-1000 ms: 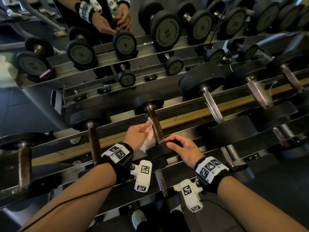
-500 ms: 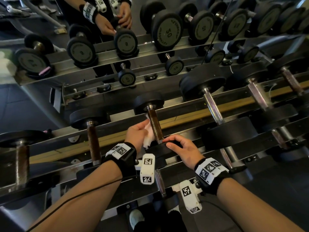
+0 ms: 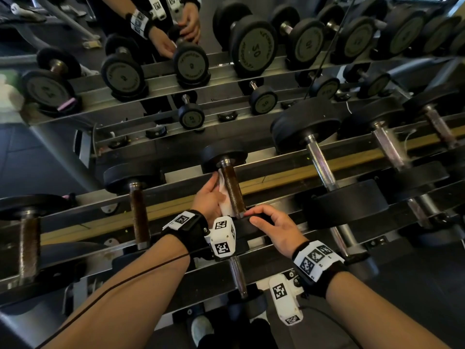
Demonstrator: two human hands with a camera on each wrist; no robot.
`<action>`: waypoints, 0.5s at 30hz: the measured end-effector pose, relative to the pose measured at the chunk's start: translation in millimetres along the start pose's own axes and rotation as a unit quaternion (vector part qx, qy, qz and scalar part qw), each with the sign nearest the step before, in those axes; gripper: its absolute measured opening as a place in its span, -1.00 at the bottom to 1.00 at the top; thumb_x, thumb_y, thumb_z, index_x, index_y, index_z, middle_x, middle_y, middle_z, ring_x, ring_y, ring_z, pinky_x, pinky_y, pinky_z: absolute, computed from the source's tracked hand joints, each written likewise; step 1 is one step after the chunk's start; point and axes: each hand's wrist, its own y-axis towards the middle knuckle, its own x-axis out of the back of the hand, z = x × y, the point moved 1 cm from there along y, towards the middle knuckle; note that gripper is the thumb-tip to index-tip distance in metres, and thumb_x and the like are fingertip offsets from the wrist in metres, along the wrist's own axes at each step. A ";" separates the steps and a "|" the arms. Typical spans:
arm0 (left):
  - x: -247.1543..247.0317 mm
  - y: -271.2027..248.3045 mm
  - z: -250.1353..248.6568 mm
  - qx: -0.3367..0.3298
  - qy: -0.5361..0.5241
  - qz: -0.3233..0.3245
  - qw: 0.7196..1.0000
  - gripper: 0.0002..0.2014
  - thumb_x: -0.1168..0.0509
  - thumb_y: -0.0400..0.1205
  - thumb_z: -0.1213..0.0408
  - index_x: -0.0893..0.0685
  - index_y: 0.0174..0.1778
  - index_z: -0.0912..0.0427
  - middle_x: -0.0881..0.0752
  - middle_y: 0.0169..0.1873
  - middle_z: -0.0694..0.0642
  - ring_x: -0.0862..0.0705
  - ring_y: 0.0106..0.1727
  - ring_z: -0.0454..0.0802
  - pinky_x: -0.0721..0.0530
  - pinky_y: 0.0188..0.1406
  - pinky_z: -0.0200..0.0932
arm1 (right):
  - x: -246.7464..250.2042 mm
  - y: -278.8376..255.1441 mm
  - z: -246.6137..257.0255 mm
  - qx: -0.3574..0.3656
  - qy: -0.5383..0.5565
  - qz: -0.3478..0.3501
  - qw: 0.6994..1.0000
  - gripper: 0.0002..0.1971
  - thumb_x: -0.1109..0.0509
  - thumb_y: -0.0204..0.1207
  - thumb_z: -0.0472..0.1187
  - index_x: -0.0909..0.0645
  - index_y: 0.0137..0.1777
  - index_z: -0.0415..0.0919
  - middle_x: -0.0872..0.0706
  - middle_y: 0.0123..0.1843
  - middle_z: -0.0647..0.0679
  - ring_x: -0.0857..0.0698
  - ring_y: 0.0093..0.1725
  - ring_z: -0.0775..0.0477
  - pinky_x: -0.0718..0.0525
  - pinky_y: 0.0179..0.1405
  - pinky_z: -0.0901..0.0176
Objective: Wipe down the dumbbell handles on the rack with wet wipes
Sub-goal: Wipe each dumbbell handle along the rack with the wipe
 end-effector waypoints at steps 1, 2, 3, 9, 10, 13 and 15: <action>1.3 -1.2 2.3 0.010 0.002 0.014 1.000 -0.27 -0.09 0.63 0.72 -0.41 0.62 -0.06 -0.61 0.43 0.17 -0.67 0.31 0.17 -0.80 -0.11 0.07 | -0.1 0.1 -0.2 0.001 0.002 0.000 1.000 -0.83 -0.40 0.55 0.04 -0.71 0.11 0.24 -0.76 0.13 0.11 -0.72 0.19 0.04 -0.67 0.32 -0.17; 3.5 -2.2 4.6 0.020 0.011 0.028 0.999 -0.27 -0.08 0.63 0.71 -0.41 0.62 -0.08 -0.61 0.41 0.14 -0.69 0.24 0.13 -0.81 -0.19 0.03 | -0.1 0.1 -0.3 0.004 0.003 0.000 1.000 -0.81 -0.39 0.53 0.07 -0.71 0.11 0.23 -0.76 0.13 0.12 -0.73 0.19 0.05 -0.67 0.31 -0.17; 6.9 -3.7 7.2 0.033 0.018 0.038 0.999 -0.26 -0.07 0.63 0.70 -0.39 0.63 -0.09 -0.61 0.41 0.12 -0.69 0.22 0.10 -0.81 -0.22 0.01 | 0.0 -0.3 -0.3 0.006 0.005 0.002 1.000 -0.80 -0.39 0.52 0.10 -0.71 0.12 0.23 -0.76 0.13 0.13 -0.73 0.19 0.07 -0.68 0.30 -0.15; 24.7 -8.2 6.0 0.071 0.001 0.049 0.996 -0.27 -0.08 0.67 0.66 -0.27 0.69 -0.09 -0.51 0.53 0.19 -0.69 0.21 0.15 -0.80 -0.23 0.03 | 0.2 -1.2 -1.2 0.010 0.012 0.011 1.000 -0.81 -0.38 0.55 0.08 -0.70 0.14 0.20 -0.74 0.16 0.12 -0.70 0.21 0.06 -0.66 0.31 -0.14; 22.5 -5.4 2.4 0.056 -0.006 0.033 0.998 -0.29 -0.08 0.68 0.66 -0.29 0.69 -0.05 -0.54 0.50 0.19 -0.70 0.15 0.11 -0.80 -0.28 0.00 | 0.4 -0.8 -1.2 0.010 0.012 0.010 1.000 -0.83 -0.38 0.58 0.03 -0.70 0.13 0.20 -0.74 0.16 0.12 -0.70 0.21 0.06 -0.66 0.31 -0.14; 9.1 3.2 -7.3 0.005 -0.043 -0.007 0.999 -0.43 -0.11 0.71 0.62 -0.48 0.58 0.02 -0.72 0.22 0.16 -0.79 -0.03 0.05 -0.78 -0.41 -0.12 | 0.7 -0.5 -0.5 0.005 0.010 0.008 1.000 -0.85 -0.38 0.62 -0.06 -0.71 0.12 0.18 -0.75 0.16 0.10 -0.70 0.21 0.04 -0.65 0.32 -0.14; 1.2 5.3 -6.9 -0.006 -0.047 -0.003 0.999 -0.53 -0.16 0.74 0.52 -0.58 0.49 -0.04 -0.73 0.21 0.17 -0.83 0.00 0.10 -0.81 -0.28 -0.03 | 0.8 -0.3 -0.3 0.008 0.009 0.006 1.000 -0.83 -0.38 0.64 -0.13 -0.71 0.13 0.15 -0.75 0.16 0.09 -0.70 0.22 0.03 -0.64 0.32 -0.11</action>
